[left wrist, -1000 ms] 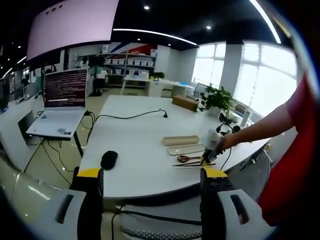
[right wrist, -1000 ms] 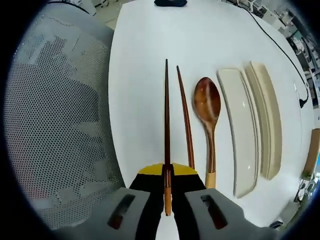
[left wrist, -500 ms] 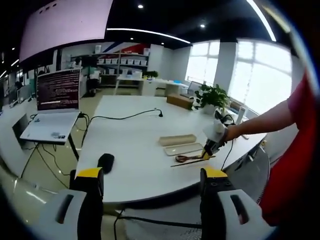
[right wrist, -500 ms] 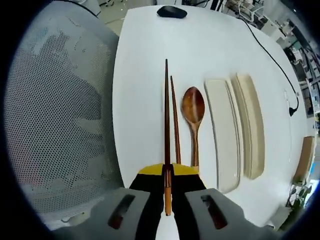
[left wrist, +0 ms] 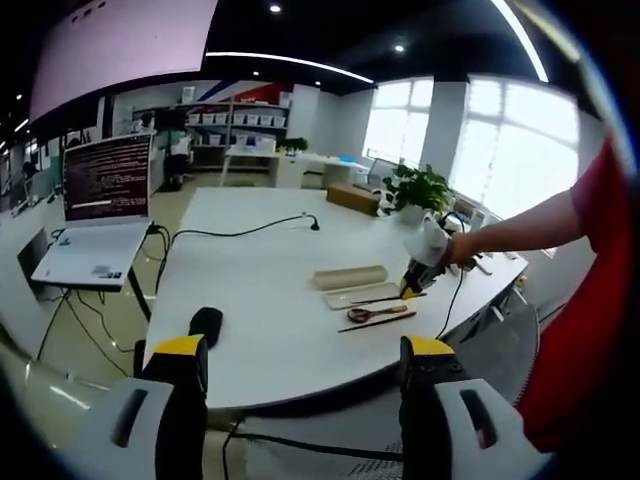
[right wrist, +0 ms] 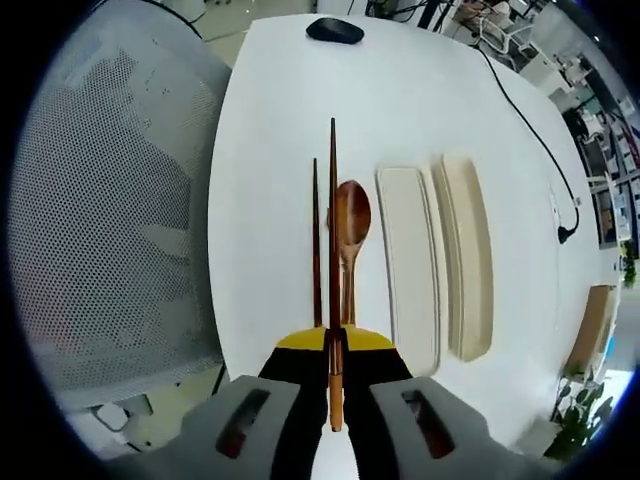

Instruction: Arrange the utensils inside the cutlery case until each visible utensil rests in its matching compartment.

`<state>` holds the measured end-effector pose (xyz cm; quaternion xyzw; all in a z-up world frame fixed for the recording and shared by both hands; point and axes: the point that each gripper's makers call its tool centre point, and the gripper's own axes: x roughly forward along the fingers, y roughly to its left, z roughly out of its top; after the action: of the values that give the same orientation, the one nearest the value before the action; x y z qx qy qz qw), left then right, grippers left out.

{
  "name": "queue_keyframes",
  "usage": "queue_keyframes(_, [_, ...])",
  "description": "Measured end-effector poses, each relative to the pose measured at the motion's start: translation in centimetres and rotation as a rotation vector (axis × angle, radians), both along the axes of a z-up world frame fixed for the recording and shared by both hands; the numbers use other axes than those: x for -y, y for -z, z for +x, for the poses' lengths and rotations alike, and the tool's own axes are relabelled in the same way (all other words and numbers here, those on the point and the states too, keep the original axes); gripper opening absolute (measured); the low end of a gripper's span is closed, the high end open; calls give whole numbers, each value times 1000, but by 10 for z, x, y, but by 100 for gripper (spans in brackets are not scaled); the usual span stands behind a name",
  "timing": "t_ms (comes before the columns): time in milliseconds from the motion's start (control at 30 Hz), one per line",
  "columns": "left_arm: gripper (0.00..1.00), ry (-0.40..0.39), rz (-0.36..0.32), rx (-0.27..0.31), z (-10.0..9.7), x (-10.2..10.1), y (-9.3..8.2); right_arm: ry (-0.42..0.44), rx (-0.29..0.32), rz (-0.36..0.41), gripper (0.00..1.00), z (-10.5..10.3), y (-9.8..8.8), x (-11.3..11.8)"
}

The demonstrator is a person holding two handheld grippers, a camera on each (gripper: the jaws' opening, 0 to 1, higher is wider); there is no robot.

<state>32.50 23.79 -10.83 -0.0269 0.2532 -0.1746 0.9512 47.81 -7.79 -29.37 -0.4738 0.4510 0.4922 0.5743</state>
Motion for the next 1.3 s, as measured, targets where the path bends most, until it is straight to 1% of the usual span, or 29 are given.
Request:
queue_keyframes(200, [81, 10, -2, -5, 5, 1, 1, -8, 15, -7, 0, 18, -7, 0])
queue_keyframes(300, [81, 18, 4, -9, 9, 2, 1, -10, 25, -12, 0, 33, -13, 0])
queue_keyframes(400, [81, 21, 7, -12, 14, 0, 2, 7, 31, -11, 0, 51, -20, 0])
queue_keyframes(533, [81, 15, 5, -13, 17, -1, 2, 17, 43, -13, 0, 66, -27, 0])
queue_keyframes(633, [81, 7, 2, -17, 18, -3, 5, 26, 46, 0, 0, 78, -31, -1])
queue_keyframes(767, [81, -2, -3, -27, 18, -4, 8, 13, 51, -17, 0, 91, -30, 1])
queue_keyframes(900, [81, -5, 0, -39, 18, -5, 12, 6, 40, -36, 0, 97, -28, 4])
queue_keyframes(1067, [81, -19, 5, -46, 20, -9, 15, -26, 41, -47, 0, 110, -26, 4])
queue_keyframes(1167, [81, -28, -7, -61, 22, -7, 17, -28, 35, -45, 0, 118, -26, 3])
queue_keyframes(1300, [81, -18, -22, -57, 25, 2, 13, -30, 21, -35, 0, 130, -23, -1])
